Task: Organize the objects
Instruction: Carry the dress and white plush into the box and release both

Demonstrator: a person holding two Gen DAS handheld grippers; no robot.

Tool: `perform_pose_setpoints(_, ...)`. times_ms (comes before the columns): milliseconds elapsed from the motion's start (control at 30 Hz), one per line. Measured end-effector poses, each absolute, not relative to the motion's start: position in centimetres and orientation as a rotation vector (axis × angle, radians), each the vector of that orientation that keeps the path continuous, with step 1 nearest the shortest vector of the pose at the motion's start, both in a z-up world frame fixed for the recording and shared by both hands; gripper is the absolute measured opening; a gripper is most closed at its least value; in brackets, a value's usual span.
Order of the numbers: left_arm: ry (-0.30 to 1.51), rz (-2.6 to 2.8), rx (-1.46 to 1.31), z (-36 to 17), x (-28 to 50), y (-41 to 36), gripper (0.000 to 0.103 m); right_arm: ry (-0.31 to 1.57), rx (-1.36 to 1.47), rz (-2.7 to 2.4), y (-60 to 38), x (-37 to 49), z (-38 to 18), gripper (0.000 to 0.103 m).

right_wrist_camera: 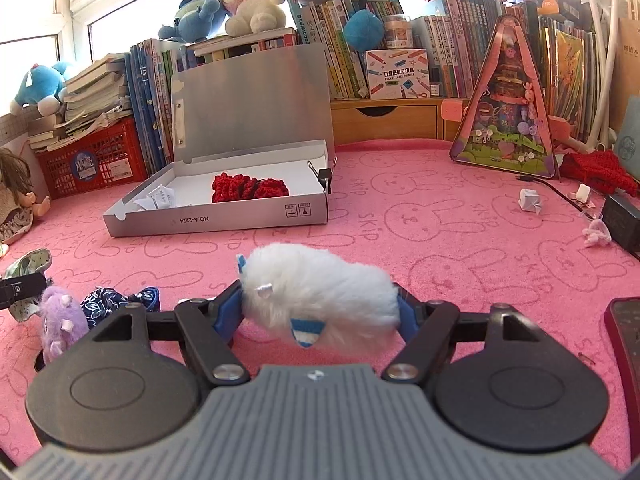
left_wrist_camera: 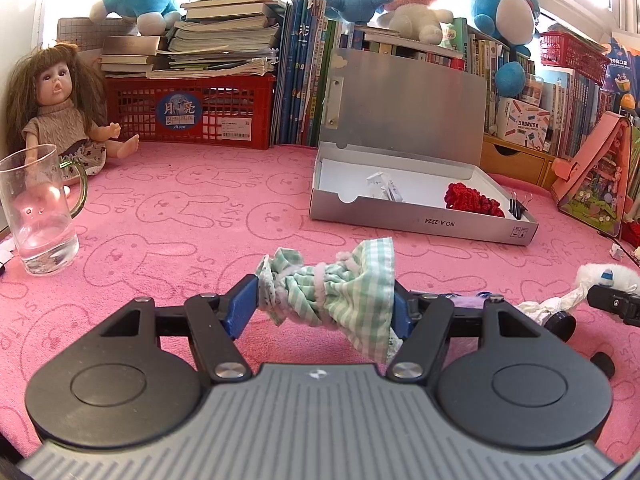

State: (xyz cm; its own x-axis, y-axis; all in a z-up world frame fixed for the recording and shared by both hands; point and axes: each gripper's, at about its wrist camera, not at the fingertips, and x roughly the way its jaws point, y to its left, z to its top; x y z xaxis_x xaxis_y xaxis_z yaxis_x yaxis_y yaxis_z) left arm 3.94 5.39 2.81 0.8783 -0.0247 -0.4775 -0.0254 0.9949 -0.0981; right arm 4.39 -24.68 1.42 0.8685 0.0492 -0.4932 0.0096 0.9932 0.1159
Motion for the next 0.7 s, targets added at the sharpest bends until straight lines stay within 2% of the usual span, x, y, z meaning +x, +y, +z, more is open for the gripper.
perform_pose_setpoints(267,0.467,-0.055,-0.111,5.0,6.4,5.5,0.071,0.472,0.113,0.023,-25.2,7.0,3.9,0.075)
perform_pose_setpoints(700,0.448,-0.088,-0.122,8.6,16.2,4.2,0.071,0.500,0.150,0.084,-26.0,16.3,7.1,0.075)
